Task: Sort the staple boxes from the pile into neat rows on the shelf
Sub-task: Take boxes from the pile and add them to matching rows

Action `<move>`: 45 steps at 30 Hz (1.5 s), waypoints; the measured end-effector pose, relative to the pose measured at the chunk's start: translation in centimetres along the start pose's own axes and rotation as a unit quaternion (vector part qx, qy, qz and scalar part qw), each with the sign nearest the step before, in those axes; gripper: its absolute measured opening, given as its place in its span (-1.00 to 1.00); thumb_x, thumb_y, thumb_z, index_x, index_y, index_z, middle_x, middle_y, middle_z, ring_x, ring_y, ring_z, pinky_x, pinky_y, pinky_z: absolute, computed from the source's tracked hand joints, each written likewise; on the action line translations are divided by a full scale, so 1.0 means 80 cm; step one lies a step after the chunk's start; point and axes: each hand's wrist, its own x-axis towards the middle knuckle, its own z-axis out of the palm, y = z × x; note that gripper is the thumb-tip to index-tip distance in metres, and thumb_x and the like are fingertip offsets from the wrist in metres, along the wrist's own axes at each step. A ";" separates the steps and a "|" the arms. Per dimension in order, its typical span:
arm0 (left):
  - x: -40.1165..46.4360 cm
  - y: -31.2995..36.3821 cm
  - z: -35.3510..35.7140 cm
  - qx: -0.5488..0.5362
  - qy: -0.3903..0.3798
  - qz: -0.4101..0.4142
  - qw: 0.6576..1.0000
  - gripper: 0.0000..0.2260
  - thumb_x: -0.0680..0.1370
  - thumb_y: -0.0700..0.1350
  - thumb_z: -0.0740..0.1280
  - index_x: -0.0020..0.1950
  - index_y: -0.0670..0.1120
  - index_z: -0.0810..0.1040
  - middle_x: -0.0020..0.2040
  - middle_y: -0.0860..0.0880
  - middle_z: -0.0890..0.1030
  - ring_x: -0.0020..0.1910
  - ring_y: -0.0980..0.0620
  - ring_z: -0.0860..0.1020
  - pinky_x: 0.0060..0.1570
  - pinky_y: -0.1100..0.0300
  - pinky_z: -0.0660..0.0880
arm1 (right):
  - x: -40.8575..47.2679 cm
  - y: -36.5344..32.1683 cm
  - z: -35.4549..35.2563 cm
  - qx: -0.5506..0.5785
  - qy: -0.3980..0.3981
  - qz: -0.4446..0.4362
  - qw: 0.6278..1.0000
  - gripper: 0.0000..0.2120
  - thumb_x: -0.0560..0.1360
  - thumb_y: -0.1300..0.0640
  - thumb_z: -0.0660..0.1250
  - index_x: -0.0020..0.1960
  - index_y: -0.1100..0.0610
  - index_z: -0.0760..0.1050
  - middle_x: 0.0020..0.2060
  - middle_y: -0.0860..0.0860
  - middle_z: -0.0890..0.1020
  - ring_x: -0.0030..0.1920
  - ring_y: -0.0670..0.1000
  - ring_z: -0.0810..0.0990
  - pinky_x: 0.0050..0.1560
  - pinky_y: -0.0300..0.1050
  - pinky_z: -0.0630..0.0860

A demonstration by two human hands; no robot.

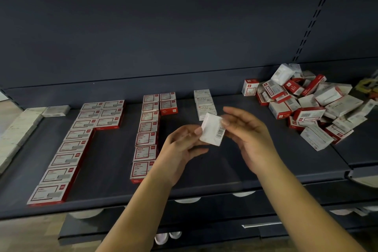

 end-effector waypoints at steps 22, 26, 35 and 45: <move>0.006 -0.013 0.004 -0.119 0.022 0.080 0.989 -0.67 0.36 -0.35 0.33 0.09 -0.19 0.42 0.04 -0.15 0.62 0.07 -0.08 0.60 0.08 0.10 0.55 | -0.011 0.007 0.014 -0.124 -0.053 0.127 0.983 -0.59 0.30 -0.17 0.31 0.00 0.07 0.57 -0.33 0.01 0.59 -0.37 -0.08 0.51 -0.43 -0.20 0.46; 0.007 -0.014 0.002 -0.098 0.020 0.088 0.991 -0.71 0.34 -0.36 0.32 0.01 -0.13 0.41 -0.03 -0.12 0.63 0.00 -0.05 0.61 0.01 0.16 0.56 | -0.006 0.005 0.016 -0.062 -0.082 0.183 0.978 -0.46 0.28 -0.27 0.23 0.01 0.13 0.57 -0.37 0.05 0.59 -0.43 -0.05 0.52 -0.48 -0.20 0.44; 0.003 -0.018 -0.006 -0.046 0.036 0.041 0.997 -0.56 0.34 -0.36 0.39 0.21 -0.23 0.49 0.05 -0.17 0.63 0.10 -0.11 0.59 0.11 0.07 0.54 | -0.006 0.003 0.002 0.029 -0.135 0.141 0.980 -0.68 0.30 0.21 0.36 0.05 0.16 0.52 -0.17 0.10 0.68 -0.19 0.01 0.66 -0.22 -0.19 0.57; -0.010 -0.004 -0.013 -0.049 -0.001 0.031 0.998 -0.57 0.44 -0.19 0.34 0.31 -0.20 0.46 0.19 -0.21 0.58 0.19 -0.11 0.55 0.06 0.14 0.53 | -0.002 0.019 -0.001 0.043 -0.130 0.120 0.983 -0.48 0.28 0.26 0.47 0.22 0.15 0.48 0.07 0.17 0.63 0.10 0.11 0.61 -0.01 -0.14 0.56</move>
